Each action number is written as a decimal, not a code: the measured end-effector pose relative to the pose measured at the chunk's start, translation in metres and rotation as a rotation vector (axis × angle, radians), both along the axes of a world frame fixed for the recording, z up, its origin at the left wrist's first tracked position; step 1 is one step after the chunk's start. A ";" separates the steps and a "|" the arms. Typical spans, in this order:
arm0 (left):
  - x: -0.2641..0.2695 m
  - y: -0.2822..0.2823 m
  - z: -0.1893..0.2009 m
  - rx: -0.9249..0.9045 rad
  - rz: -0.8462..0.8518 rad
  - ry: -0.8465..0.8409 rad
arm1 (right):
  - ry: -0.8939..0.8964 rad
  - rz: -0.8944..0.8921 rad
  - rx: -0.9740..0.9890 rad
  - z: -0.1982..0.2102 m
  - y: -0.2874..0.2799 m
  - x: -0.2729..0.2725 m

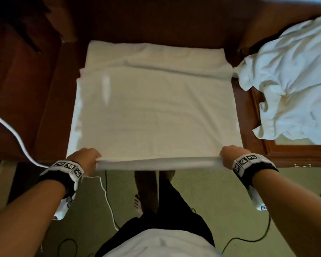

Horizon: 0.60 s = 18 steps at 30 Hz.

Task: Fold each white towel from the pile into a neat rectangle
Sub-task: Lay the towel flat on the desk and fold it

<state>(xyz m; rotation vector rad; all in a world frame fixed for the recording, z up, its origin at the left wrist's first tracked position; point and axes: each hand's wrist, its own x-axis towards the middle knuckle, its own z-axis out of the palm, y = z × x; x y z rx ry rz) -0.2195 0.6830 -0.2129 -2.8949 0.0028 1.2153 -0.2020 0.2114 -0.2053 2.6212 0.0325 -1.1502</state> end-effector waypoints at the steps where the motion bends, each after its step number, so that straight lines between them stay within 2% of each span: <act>1: 0.001 0.004 0.002 -0.025 0.020 0.057 | 0.017 -0.031 0.003 0.001 -0.001 0.000; 4: 0.010 0.016 0.016 -0.087 0.137 0.037 | -0.017 -0.121 0.039 0.010 -0.004 0.011; 11: 0.077 0.026 0.046 -0.198 0.337 -0.268 | -0.239 -0.130 0.039 0.045 -0.007 0.078; 14: 0.116 0.023 0.059 -0.195 0.364 -0.382 | -0.311 -0.155 0.068 0.053 -0.008 0.115; 18: 0.166 0.020 0.064 -0.177 0.360 -0.408 | -0.372 -0.149 0.095 0.054 -0.005 0.164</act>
